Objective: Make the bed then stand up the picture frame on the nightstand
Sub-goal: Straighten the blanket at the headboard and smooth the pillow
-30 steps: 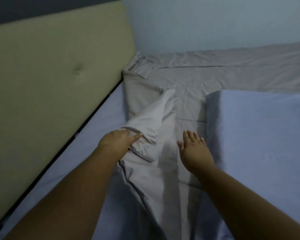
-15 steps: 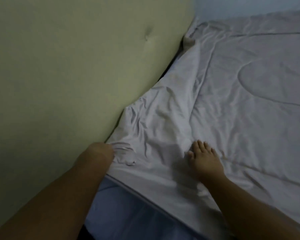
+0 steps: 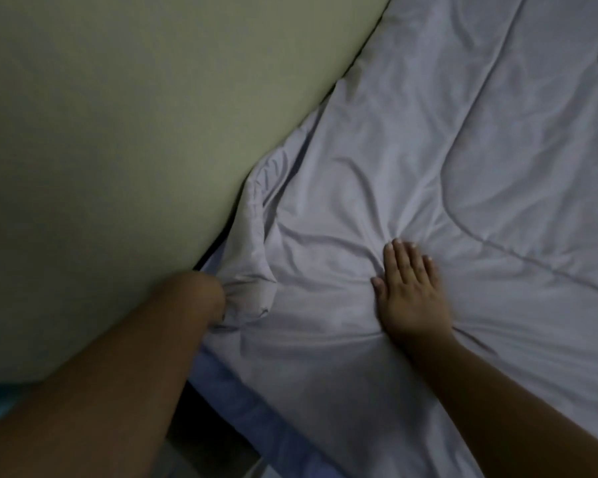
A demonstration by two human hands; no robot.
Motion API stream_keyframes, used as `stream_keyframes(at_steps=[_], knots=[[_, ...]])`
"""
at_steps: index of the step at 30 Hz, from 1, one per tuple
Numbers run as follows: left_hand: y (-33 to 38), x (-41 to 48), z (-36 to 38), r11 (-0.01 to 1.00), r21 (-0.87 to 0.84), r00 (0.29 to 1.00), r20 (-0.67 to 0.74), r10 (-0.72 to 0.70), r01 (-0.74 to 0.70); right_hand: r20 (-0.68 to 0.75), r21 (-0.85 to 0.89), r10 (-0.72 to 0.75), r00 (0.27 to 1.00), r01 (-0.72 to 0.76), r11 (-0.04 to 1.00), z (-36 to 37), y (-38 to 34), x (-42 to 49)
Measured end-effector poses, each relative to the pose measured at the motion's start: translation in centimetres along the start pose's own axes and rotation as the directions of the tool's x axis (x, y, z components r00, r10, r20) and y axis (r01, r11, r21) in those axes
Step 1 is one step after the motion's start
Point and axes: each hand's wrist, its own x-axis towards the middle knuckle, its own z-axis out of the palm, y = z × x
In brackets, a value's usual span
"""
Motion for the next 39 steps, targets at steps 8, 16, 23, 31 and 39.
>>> stream_keyframes(at_steps=[8, 16, 23, 31, 39], knots=[[6.4, -1.9, -9.1, 0.692, -0.333, 0.622, -0.753, 0.214, -0.641, -0.093, -0.043, 0.015, 0.996, -0.019, 0.999, 0.3, -0.1, 0.2], [-0.6, 3.6, 2.5, 0.952, -0.232, 0.787, -0.617, 0.013, -0.198, -0.125, -0.060, 0.004, 0.992, -0.011, 0.998, 0.6, 0.1, 0.2], [2.1, 3.7, 0.9, 0.753, -0.585, 0.812, -0.571, -0.118, -0.302, -0.141, -0.056, -0.003, 0.990, -0.005, 0.998, 0.8, 0.2, 0.3], [4.8, 6.2, 3.5, 0.625, -0.713, 0.850, -0.507, -0.144, -0.319, -0.171, -0.038, -0.007, 0.985, 0.000, 0.999, 1.1, 0.4, 0.3], [6.5, 6.7, 1.0, 0.644, -0.659, 0.768, -0.617, -0.169, -0.388, -0.119, -0.029, 0.006, 0.993, -0.009, 1.000, 0.9, 0.5, 0.3]])
